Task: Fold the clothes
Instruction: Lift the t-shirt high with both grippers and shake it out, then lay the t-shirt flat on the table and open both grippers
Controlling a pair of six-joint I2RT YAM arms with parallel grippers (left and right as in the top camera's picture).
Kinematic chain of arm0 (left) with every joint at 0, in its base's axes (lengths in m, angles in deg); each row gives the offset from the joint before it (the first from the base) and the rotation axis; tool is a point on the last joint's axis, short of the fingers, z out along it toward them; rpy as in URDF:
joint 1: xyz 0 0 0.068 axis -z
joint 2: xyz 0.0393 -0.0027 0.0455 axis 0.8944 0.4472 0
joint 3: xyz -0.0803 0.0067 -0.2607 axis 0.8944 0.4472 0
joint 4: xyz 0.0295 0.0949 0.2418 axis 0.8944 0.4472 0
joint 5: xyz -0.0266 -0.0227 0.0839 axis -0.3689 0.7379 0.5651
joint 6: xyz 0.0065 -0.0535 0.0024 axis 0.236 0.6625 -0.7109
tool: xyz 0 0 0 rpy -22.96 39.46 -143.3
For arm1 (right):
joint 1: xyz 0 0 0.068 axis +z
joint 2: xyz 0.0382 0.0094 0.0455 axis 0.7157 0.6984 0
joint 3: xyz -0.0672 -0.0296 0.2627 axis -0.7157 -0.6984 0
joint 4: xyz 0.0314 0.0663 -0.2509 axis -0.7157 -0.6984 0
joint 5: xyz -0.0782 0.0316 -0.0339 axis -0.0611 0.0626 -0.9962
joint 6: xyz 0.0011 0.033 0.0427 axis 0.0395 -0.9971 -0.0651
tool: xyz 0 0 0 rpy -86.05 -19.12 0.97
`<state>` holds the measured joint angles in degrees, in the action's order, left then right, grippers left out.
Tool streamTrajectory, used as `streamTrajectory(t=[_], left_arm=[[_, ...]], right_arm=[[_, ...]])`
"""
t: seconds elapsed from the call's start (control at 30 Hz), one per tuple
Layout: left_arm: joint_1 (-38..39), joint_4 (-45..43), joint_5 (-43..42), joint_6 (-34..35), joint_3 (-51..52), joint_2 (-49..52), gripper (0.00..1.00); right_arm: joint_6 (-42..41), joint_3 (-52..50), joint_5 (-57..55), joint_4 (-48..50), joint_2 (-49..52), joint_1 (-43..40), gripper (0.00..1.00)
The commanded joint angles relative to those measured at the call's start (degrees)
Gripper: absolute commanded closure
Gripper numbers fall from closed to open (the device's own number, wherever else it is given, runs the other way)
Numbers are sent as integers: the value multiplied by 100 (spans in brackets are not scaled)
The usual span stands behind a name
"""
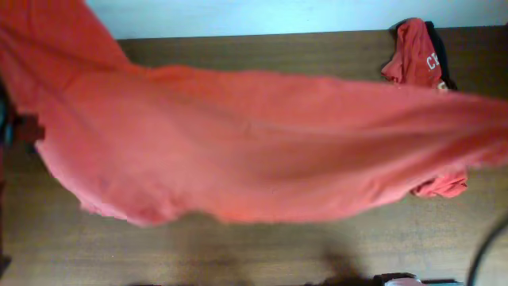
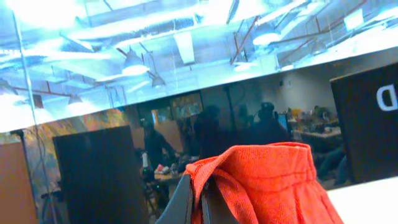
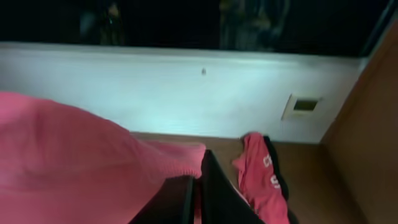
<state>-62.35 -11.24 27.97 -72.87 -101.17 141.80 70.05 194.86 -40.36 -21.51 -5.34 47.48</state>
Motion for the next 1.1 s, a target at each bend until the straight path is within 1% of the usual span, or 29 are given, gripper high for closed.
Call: streamTrajectory(t=[0.0,0.23,0.43,0.53,0.57,0.83,1.07], left_arm=[[-42,205,87,-94,-63,-68,99],[-42,872,90,-92,-61,442,99],[-42,1082,87,-90,-61,1220,99],[-42,1075,83,-90,-61,1707,99],[-42,1073,83,-87,-61,2046,99],[-39,999,74,-44,-61,3432,99],[-39,439,-201,-22,-61,4725,99]], right_arm=[[-4,-116,-96,-35,13,-35,96],[-103,-872,-358,-33,210,-35,96],[-111,-1517,-356,15,737,-37,96],[-111,-1683,-354,181,1224,-35,96],[-111,-1687,-352,208,1580,-37,96],[-153,-1687,-308,369,3252,-37,96],[-155,-1690,4,1084,4710,-35,96]])
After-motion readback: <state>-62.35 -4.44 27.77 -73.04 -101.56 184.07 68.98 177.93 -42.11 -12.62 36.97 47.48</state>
